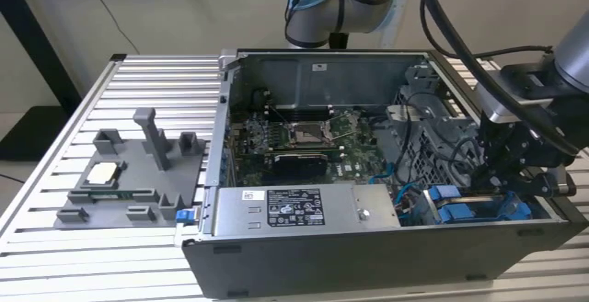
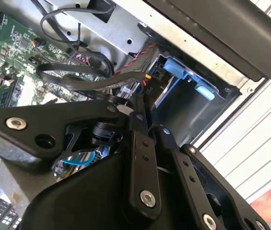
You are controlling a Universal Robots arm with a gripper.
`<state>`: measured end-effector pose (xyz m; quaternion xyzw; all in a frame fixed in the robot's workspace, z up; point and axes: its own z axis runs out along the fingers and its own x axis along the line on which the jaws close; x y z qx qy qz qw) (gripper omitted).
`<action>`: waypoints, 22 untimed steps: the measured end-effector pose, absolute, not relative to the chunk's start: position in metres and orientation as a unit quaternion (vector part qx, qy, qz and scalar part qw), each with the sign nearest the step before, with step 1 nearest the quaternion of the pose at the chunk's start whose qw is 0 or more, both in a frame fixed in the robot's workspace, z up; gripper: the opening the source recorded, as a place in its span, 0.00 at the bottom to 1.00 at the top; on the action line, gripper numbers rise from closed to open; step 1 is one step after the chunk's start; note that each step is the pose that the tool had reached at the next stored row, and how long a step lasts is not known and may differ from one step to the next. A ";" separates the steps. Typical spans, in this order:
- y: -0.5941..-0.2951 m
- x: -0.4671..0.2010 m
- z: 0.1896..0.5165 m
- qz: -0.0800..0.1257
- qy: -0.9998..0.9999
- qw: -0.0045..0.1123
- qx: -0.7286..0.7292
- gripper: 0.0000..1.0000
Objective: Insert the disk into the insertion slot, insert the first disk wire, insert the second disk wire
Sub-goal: 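Insert the second disk wire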
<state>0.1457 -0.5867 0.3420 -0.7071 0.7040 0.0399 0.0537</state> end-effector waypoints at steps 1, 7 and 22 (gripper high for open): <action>-0.587 0.146 0.342 0.039 0.704 0.054 -0.707 0.16; -0.587 0.145 0.340 0.034 0.705 0.059 -0.706 0.16; -0.587 0.137 0.346 0.031 0.707 0.059 -0.704 0.23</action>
